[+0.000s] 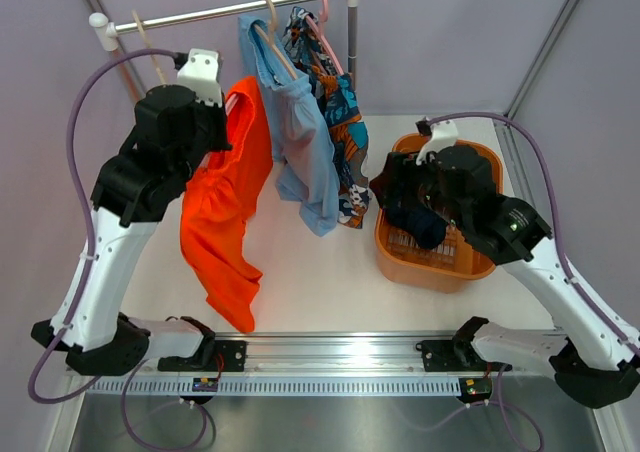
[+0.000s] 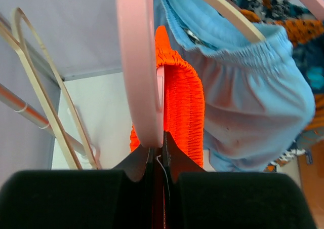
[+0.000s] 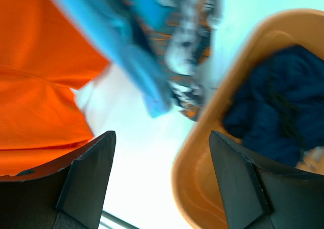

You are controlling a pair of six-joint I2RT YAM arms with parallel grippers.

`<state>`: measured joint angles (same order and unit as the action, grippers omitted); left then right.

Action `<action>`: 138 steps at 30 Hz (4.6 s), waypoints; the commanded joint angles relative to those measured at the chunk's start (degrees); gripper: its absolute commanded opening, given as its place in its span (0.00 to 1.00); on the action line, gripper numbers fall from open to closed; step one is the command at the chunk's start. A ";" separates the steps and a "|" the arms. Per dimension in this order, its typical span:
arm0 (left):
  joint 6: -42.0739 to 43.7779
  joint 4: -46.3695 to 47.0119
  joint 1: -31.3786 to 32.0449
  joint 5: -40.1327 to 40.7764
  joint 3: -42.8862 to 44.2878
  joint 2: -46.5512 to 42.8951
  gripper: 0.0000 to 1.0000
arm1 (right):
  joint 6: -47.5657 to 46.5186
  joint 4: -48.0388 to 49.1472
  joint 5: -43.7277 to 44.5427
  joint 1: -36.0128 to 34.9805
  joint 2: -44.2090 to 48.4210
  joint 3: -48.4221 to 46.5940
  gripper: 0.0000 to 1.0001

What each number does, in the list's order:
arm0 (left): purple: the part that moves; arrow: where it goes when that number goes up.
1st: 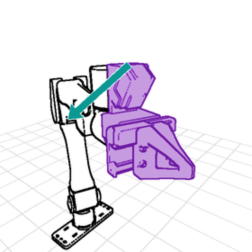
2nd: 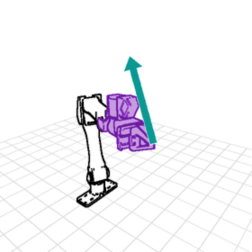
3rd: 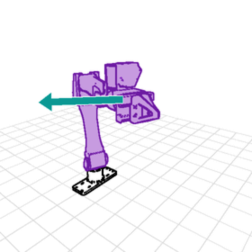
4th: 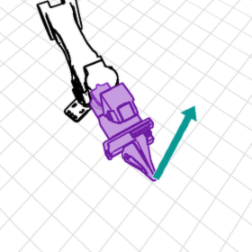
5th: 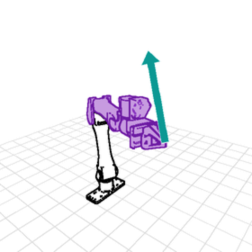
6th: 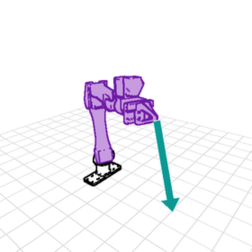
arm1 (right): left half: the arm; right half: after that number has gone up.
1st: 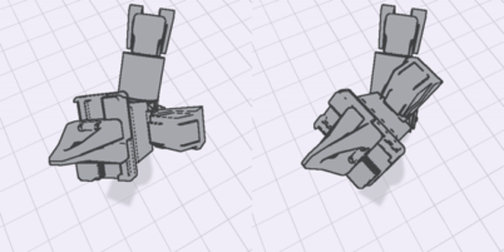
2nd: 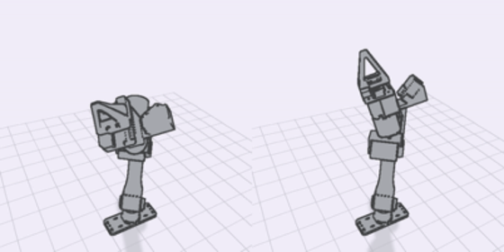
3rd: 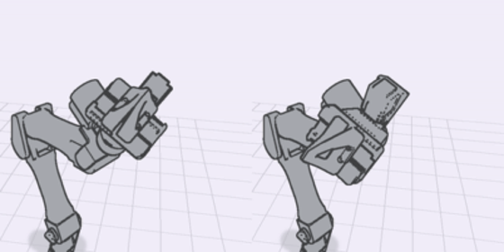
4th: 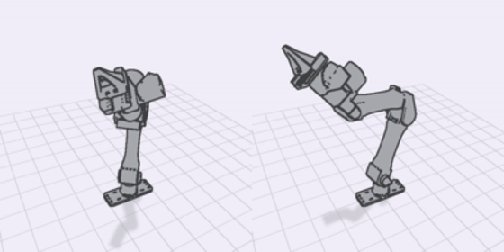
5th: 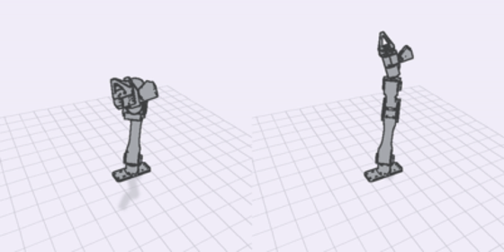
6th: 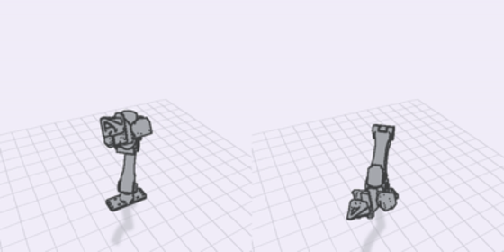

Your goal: Remove the shorts from the hanger

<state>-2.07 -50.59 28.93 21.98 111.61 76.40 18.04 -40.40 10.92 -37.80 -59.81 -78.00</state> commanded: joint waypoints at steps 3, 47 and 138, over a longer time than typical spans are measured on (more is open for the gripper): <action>-2.68 2.78 3.67 -6.59 -8.93 -8.36 0.00 | 1.47 1.11 2.62 -8.41 -5.57 -7.43 0.82; -1.71 -6.80 7.63 -26.64 -27.32 -29.20 0.00 | 0.94 0.50 16.32 -21.19 -36.52 -34.94 0.00; -7.69 1.73 7.37 0.26 -17.22 -16.73 0.00 | -2.25 7.45 30.94 -2.02 -10.59 -8.72 0.01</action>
<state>-10.90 -49.45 36.34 21.12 91.64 59.05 -2.92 -23.92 47.79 -41.43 -71.70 -95.18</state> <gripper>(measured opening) 0.060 0.033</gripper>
